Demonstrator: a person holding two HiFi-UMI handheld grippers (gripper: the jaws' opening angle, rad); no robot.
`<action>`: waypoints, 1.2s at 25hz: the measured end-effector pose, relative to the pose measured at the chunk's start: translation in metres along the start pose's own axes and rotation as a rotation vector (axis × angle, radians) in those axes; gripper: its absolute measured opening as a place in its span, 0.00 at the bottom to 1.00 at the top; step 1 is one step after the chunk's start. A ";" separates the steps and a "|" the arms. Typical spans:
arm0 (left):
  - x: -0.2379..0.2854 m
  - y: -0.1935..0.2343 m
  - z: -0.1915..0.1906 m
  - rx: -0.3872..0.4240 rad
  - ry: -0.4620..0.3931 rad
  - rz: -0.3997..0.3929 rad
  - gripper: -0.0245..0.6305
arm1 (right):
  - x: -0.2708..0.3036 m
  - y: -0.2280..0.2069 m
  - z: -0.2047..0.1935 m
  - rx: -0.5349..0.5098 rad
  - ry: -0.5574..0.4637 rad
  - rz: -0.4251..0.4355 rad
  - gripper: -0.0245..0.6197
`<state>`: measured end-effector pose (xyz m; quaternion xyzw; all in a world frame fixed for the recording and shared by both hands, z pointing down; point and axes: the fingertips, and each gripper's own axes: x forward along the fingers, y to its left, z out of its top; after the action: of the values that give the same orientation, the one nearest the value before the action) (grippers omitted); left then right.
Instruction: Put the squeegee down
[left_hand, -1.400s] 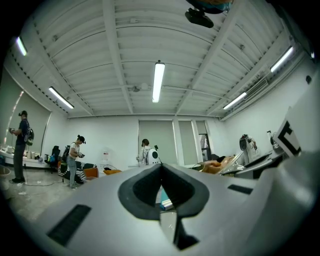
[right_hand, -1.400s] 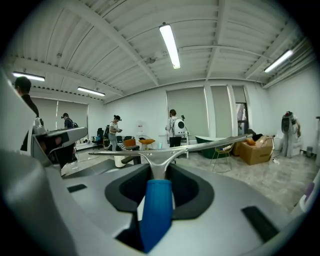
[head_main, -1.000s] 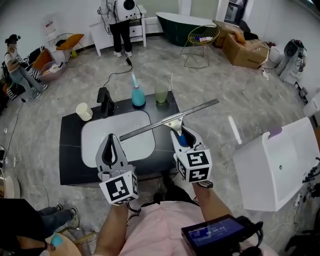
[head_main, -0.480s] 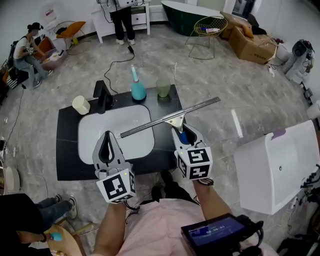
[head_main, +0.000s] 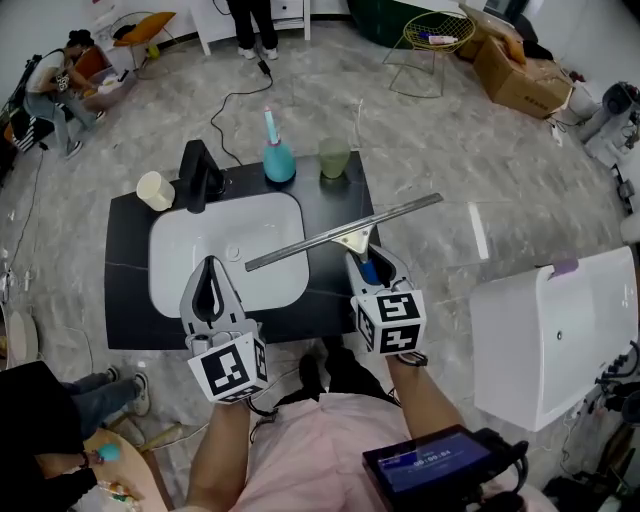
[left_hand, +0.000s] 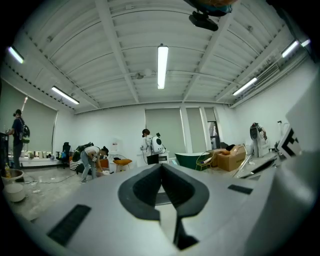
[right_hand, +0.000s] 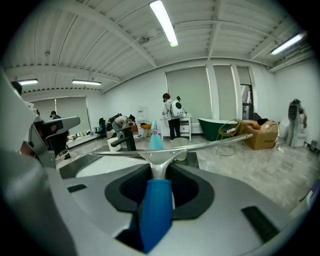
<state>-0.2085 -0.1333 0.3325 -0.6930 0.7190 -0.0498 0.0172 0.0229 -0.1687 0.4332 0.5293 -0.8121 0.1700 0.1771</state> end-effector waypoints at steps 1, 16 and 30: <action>0.001 0.000 -0.002 0.000 0.006 0.001 0.05 | 0.002 -0.001 -0.003 0.002 0.009 0.002 0.23; 0.022 -0.012 -0.034 0.010 0.086 -0.001 0.05 | 0.035 -0.015 -0.043 0.028 0.111 0.018 0.23; 0.040 -0.009 -0.061 0.012 0.143 -0.007 0.05 | 0.060 -0.018 -0.075 0.036 0.192 0.023 0.23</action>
<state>-0.2067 -0.1710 0.3958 -0.6902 0.7155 -0.1037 -0.0301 0.0247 -0.1888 0.5286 0.5044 -0.7941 0.2367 0.2428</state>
